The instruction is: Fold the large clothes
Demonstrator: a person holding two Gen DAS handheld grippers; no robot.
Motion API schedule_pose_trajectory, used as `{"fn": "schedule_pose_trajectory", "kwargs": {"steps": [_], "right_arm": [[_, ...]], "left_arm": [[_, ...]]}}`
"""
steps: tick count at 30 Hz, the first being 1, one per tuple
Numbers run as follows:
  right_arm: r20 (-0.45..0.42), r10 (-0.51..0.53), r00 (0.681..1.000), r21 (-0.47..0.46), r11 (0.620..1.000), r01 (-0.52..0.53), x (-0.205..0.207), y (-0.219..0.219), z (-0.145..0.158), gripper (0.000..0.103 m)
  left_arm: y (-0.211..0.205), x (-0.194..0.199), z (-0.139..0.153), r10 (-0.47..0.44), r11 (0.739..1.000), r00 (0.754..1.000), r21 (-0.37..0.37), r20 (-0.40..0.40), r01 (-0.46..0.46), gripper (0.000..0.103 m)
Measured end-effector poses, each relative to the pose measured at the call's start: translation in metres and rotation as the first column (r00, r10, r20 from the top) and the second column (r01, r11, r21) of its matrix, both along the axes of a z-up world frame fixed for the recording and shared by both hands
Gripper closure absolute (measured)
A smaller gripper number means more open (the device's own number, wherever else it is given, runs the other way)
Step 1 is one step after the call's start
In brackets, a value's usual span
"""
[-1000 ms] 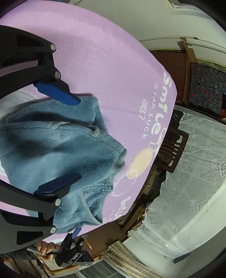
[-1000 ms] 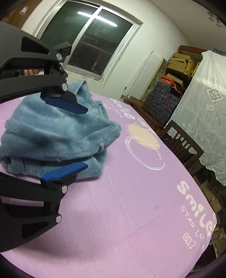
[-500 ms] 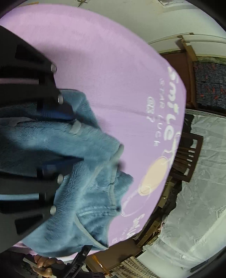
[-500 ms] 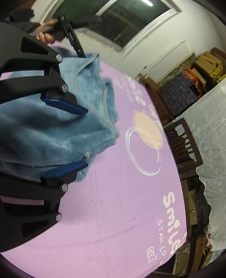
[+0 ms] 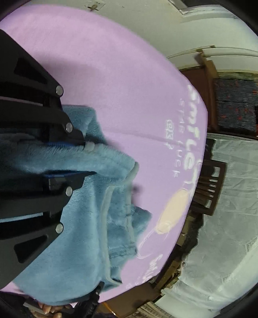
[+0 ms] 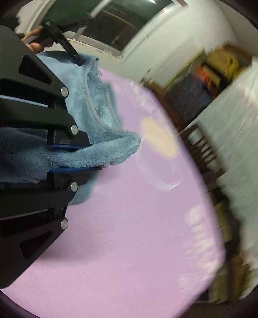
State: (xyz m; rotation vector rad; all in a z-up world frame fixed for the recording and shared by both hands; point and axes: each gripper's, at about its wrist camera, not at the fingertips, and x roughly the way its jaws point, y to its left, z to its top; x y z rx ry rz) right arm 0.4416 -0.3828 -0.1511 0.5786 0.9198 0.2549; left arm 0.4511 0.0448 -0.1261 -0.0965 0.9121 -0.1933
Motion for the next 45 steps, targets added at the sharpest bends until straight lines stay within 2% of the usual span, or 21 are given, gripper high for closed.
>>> {"fn": "schedule_pose_trajectory", "kwargs": {"steps": [1,3,6,9,11,14,17,21,23,24,26,28,35,38,42,44,45], "right_arm": [[-0.041,0.014,0.999,0.023,1.0,-0.013,0.004,-0.001,-0.014,0.088],[-0.033,0.014,0.999,0.041,0.999,-0.013,0.005,-0.005,-0.014,0.087],[-0.028,0.014,1.0,0.024,1.0,-0.013,0.004,-0.006,-0.011,0.081],[-0.002,-0.033,0.999,0.037,0.999,0.033,-0.002,-0.013,-0.002,0.077],[0.048,-0.072,0.996,0.002,0.997,0.072,-0.008,-0.017,0.014,0.077],[0.117,-0.051,0.992,-0.001,0.999,0.052,-0.016,-0.01,0.033,0.077],[0.154,0.031,0.988,-0.017,0.999,-0.028,-0.022,0.017,0.047,0.077],[0.167,0.168,0.972,-0.088,0.984,-0.155,-0.032,0.065,0.051,0.077],[0.154,0.215,0.964,-0.119,0.973,-0.198,-0.032,0.081,0.044,0.077],[0.143,0.222,0.964,-0.135,0.97,-0.204,-0.032,0.084,0.04,0.077],[0.089,0.207,0.974,-0.16,0.968,-0.191,-0.026,0.085,0.025,0.08],[0.025,0.216,0.976,-0.138,0.968,-0.21,-0.018,0.081,0.008,0.085],[0.018,0.246,0.969,-0.174,0.955,-0.24,-0.019,0.082,0.009,0.085],[-0.004,0.229,0.973,-0.178,0.958,-0.226,-0.024,0.08,0.018,0.084],[0.028,0.248,0.968,-0.224,0.946,-0.235,-0.053,0.083,0.044,0.08],[0.051,0.253,0.966,-0.239,0.942,-0.234,-0.07,0.083,0.055,0.079],[0.062,0.252,0.966,-0.238,0.943,-0.231,-0.078,0.083,0.058,0.079]], "left_arm": [[-0.001,0.0,0.003,0.003,1.0,1.0,0.013,0.008,-0.003,0.077],[0.001,0.0,0.0,0.009,1.0,1.0,0.016,0.003,-0.009,0.074],[0.01,-0.002,0.006,0.016,0.999,1.0,-0.032,-0.01,-0.016,0.073],[0.013,-0.013,0.029,0.022,0.999,0.999,-0.048,0.044,-0.02,0.074],[0.009,-0.027,0.049,0.016,0.999,0.994,-0.047,0.11,-0.01,0.073],[-0.014,-0.047,0.067,-0.049,0.997,0.984,-0.043,0.173,0.057,0.064],[-0.047,-0.056,0.061,-0.129,0.992,0.976,0.013,0.176,0.129,0.061],[-0.075,-0.05,0.027,-0.182,0.979,0.977,0.109,0.108,0.171,0.061],[-0.071,-0.036,0.004,-0.164,0.983,0.986,0.092,0.035,0.16,0.059],[-0.068,-0.034,0.0,-0.158,0.985,0.987,0.07,0.032,0.155,0.059],[-0.07,-0.033,0.0,-0.16,0.984,0.986,0.083,0.037,0.157,0.058],[-0.075,-0.036,-0.002,-0.164,0.98,0.985,0.118,0.05,0.157,0.057],[-0.077,-0.034,-0.001,-0.156,0.979,0.986,0.14,0.05,0.148,0.056],[-0.077,-0.041,0.009,-0.132,0.98,0.991,0.155,0.026,0.126,0.056],[-0.079,-0.077,0.032,-0.15,0.974,0.986,0.179,0.068,0.136,0.056],[-0.078,-0.097,0.04,-0.161,0.968,0.982,0.209,0.103,0.137,0.047],[-0.077,-0.104,0.042,-0.162,0.966,0.98,0.222,0.118,0.133,0.046]]}}
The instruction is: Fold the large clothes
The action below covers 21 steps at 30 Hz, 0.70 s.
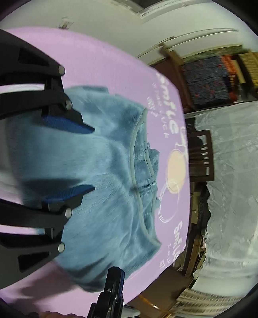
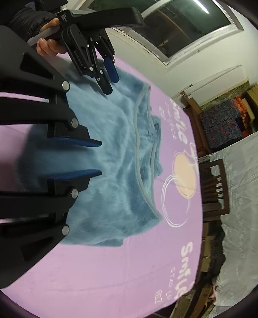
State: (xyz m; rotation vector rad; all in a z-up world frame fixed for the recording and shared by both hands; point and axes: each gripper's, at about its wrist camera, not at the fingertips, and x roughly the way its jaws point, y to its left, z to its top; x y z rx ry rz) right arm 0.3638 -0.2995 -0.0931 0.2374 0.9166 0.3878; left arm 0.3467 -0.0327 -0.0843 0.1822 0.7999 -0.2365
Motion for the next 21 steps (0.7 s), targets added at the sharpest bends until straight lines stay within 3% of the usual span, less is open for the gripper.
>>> {"fn": "schedule_pose_trajectory", "kwargs": {"steps": [3,9,16,21], "right_arm": [[0.01,-0.006,1.0,0.008,1.0,0.006,-0.019,0.001,0.001,0.079],[-0.035,-0.023,0.999,-0.016,1.0,0.022,-0.033,0.007,-0.031,0.079],[-0.043,-0.005,0.999,0.074,0.997,0.008,-0.031,-0.002,-0.048,0.079],[-0.033,0.01,0.999,0.082,0.997,-0.007,-0.033,-0.003,-0.048,0.079]], "left_arm": [[0.001,-0.016,-0.003,-0.01,0.999,0.999,0.038,0.031,0.009,0.046],[0.006,-0.004,-0.037,-0.004,0.999,1.0,0.049,-0.028,0.006,0.039],[0.001,-0.009,-0.041,-0.016,0.996,1.0,0.09,0.008,0.015,0.038],[0.001,-0.008,-0.041,-0.013,0.996,1.0,0.088,0.007,0.012,0.038]]}}
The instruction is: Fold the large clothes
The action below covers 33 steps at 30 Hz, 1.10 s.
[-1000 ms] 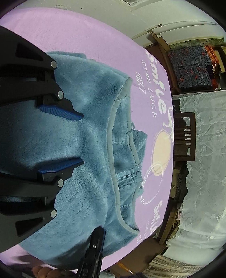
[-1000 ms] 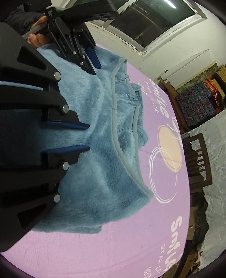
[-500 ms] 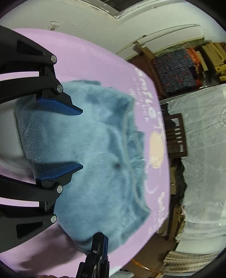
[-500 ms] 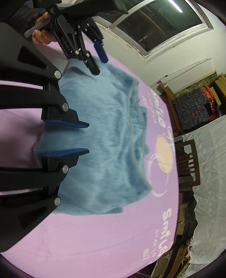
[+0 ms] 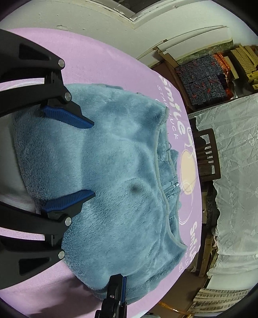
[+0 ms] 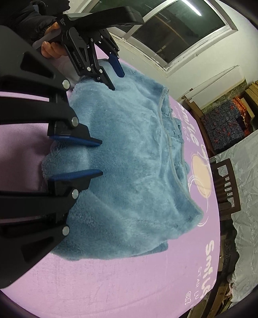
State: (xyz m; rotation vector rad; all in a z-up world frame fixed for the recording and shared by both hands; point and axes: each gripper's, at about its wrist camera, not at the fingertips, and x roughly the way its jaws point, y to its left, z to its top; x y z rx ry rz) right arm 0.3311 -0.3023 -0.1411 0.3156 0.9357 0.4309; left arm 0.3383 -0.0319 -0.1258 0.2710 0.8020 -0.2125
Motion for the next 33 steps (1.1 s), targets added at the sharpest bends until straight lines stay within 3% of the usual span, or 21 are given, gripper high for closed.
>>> {"fn": "schedule_pose_trajectory", "kwargs": {"steps": [10,15,20,24,26,30,33], "right_arm": [[-0.015,-0.018,1.0,0.01,1.0,0.018,-0.001,-0.004,0.003,0.079],[0.017,-0.057,0.998,0.01,0.998,0.057,-0.01,-0.009,0.02,0.065],[0.03,-0.095,0.995,0.04,0.995,0.094,-0.012,-0.018,0.03,0.063],[0.033,-0.108,0.994,0.03,0.994,0.107,0.003,-0.016,0.038,0.06],[0.049,-0.12,0.992,0.02,0.993,0.119,0.016,-0.014,0.044,0.055],[0.05,-0.144,0.988,-0.019,0.989,0.145,0.04,-0.015,0.038,0.055],[-0.011,-0.152,0.988,-0.014,0.988,0.152,0.05,-0.019,0.015,0.054]], "left_arm": [[0.002,-0.004,0.007,0.014,1.0,1.0,-0.017,0.008,-0.014,0.038],[-0.003,-0.013,0.024,0.023,1.0,0.997,-0.001,0.068,-0.023,0.038],[-0.021,-0.012,0.041,-0.016,0.998,0.992,0.066,0.122,0.008,0.037],[-0.033,0.008,0.046,-0.019,0.998,0.992,0.066,0.123,0.011,0.037],[-0.035,0.02,0.042,-0.009,0.998,0.992,0.064,0.122,0.001,0.037],[-0.034,0.044,0.02,0.019,0.998,0.997,0.056,0.069,-0.023,0.037],[-0.022,0.058,-0.002,0.044,0.999,0.999,0.009,0.011,-0.044,0.028]]}}
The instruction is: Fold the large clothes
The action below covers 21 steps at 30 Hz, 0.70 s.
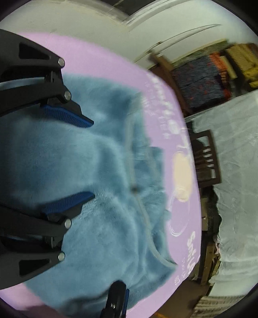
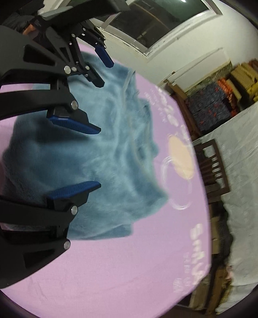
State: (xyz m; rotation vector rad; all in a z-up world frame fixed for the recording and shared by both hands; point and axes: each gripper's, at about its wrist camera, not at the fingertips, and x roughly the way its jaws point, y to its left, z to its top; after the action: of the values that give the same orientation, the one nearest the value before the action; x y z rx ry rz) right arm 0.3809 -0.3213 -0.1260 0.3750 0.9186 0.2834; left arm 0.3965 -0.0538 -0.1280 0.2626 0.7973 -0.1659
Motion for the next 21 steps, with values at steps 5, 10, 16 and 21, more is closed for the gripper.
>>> {"fn": "schedule_pose_trajectory", "kwargs": {"steps": [5,10,16,21], "right_arm": [[0.037,0.045,0.998,-0.042,0.998,-0.044,-0.001,0.003,-0.011,0.049],[0.074,0.074,0.995,-0.124,0.99,-0.064,-0.007,0.017,-0.012,0.044],[0.063,0.069,0.996,-0.094,0.994,-0.063,-0.007,0.012,-0.013,0.044],[0.048,0.047,0.998,-0.047,0.998,-0.044,-0.014,0.003,-0.003,0.044]], "left_arm": [[0.006,0.001,0.0,-0.013,1.0,1.0,-0.017,-0.012,0.013,0.026],[0.004,0.0,-0.001,-0.012,1.0,1.0,-0.011,-0.006,0.012,0.026],[0.002,-0.003,-0.001,-0.004,1.0,1.0,0.001,0.01,0.004,0.024],[0.005,-0.005,0.002,-0.003,1.0,1.0,-0.01,0.006,0.003,0.023]]}}
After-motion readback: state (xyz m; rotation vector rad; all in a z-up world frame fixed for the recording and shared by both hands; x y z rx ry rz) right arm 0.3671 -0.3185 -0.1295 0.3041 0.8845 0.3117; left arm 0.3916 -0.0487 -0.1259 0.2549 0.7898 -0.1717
